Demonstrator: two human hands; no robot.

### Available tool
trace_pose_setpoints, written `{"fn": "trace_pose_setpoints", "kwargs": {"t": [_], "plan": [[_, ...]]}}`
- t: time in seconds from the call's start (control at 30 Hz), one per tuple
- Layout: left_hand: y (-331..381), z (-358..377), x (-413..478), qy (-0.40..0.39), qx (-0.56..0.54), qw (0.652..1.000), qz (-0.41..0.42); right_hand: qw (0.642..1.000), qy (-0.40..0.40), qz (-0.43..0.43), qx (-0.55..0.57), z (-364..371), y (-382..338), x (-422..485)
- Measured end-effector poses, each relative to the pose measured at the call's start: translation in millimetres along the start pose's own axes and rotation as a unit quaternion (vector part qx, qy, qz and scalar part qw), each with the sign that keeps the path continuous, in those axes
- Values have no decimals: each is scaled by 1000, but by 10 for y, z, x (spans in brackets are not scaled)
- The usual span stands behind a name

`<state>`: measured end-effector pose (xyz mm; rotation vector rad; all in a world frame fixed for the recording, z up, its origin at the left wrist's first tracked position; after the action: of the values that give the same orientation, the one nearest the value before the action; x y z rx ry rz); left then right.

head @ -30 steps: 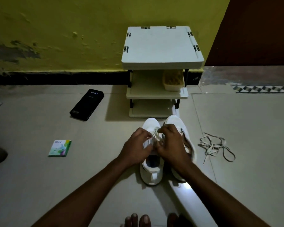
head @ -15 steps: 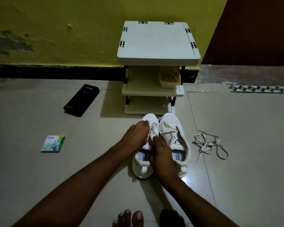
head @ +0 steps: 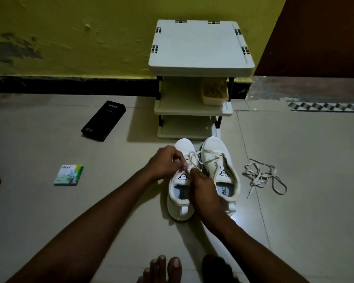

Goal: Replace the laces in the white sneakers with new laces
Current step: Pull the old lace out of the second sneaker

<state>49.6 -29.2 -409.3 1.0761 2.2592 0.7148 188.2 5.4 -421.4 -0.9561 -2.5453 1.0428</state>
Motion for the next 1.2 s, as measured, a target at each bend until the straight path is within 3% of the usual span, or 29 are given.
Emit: {"fn": "trace_pose_setpoints", "kwargs": {"t": [0.07,0.13,0.17,0.23,0.3,0.37,0.4,0.47,0.5,0.57,0.63,0.73,0.8,0.83,0.87,0.9,0.93,0.97,1.03,1.07,1.13,1.2], "plan": [[-24,-59,23,70,47,996,-32,1000,-6,-6,-12,-26,-32,-4],[-196,-98,35,122,-78,986,-83,999,-12,-8,-44,-47,-54,-26],[-379,-134,1,159,-216,953,-143,999,-18,-4,-49,-58,-60,-35],[-690,-123,-119,211,-439,836,-251,999,-20,-12,-49,-61,-94,-46],[-721,-82,-144,207,-501,802,-251,998,-22,-12,-62,-28,-65,-41],[-522,-96,-131,168,-479,840,-192,997,-20,-7,-70,-11,-33,-24],[-383,-146,-117,144,-407,891,-138,998,-15,-4,-64,-4,-27,-17],[-149,-198,-51,87,-157,984,-19,998,-5,-1,-55,5,-6,-15],[-66,-178,-15,57,-36,997,26,999,-7,7,-50,12,0,-9],[1,-130,40,22,71,995,71,999,-9,11,-46,10,-11,-11],[51,-133,39,25,97,991,85,999,-22,17,-28,38,11,-14],[34,-209,-7,105,124,985,66,999,-19,10,-44,35,18,-6],[-99,-375,-16,184,27,982,-15,999,-28,11,-40,35,27,-6],[-247,-479,-23,221,-124,964,-76,998,-31,9,-44,32,14,-7],[-387,-555,-32,260,-296,911,-123,998,-24,2,-52,10,-3,0],[-542,-575,-59,292,-447,829,-166,998,-23,3,-55,5,-11,-3],[-676,-599,-82,308,-527,770,-182,998,-25,0,-58,24,-5,-4],[-725,-683,-94,312,-497,790,-176,998,-33,4,-58,34,-9,-4],[-455,-844,-60,265,-210,940,-47,998,-43,8,-53,39,-20,-4],[-209,-674,-54,190,-47,980,47,998,-43,6,-51,39,-16,1],[40,-206,-99,38,143,977,153,998,-38,3,-53,21,-8,8],[157,-71,-96,21,199,964,175,998,-32,2,-55,21,-3,9]]}}
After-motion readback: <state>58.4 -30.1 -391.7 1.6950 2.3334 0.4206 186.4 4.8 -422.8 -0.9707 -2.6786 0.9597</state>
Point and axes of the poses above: each hand's wrist, its own x-axis towards the middle knuckle, its own z-axis out of the palm, y = z × x, the point moved 10 cm from there along x, towards the middle knuckle, and after that the axes turned 1 degree about x, right-handed, at the moved point
